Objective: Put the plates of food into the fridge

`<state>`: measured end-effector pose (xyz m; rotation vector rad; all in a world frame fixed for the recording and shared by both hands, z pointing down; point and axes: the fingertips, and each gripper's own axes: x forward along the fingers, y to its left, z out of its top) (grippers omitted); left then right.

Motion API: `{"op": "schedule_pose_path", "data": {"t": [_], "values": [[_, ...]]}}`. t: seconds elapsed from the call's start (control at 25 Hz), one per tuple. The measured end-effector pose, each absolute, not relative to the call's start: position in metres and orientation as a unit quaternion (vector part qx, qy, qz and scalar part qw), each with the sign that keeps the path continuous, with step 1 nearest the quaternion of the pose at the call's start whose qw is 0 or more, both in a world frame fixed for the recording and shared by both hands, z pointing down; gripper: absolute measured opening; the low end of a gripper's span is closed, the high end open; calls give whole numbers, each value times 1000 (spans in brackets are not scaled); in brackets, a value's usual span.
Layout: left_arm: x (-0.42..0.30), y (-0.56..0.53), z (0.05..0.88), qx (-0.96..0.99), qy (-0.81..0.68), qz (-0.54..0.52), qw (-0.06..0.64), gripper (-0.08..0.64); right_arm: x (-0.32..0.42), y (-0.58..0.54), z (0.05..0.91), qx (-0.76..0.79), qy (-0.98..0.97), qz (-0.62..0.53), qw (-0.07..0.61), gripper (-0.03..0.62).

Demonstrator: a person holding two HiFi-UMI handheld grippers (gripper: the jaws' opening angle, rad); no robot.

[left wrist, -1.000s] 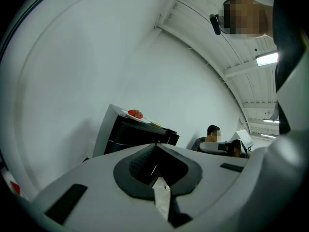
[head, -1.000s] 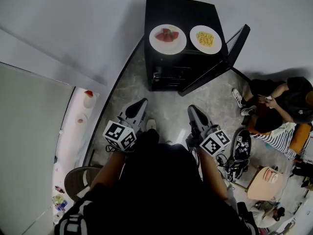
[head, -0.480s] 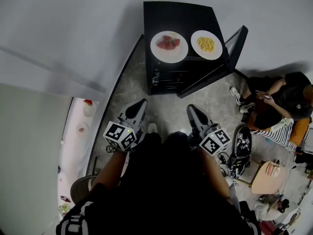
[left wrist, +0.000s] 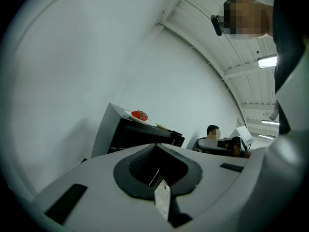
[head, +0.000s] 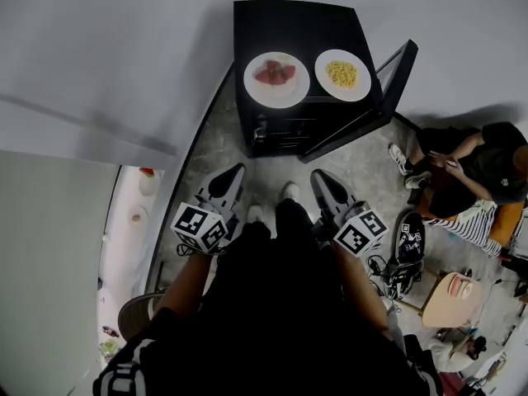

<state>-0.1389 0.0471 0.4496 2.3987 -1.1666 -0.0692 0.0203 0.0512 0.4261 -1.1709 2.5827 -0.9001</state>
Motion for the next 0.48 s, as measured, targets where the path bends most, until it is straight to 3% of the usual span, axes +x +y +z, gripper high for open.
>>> {"op": "schedule_pose_path", "data": {"t": [0.48], "values": [[-103, -2, 440, 851, -476, -10, 220, 20, 43, -8, 430, -320, 891, -314, 77, 25]]}}
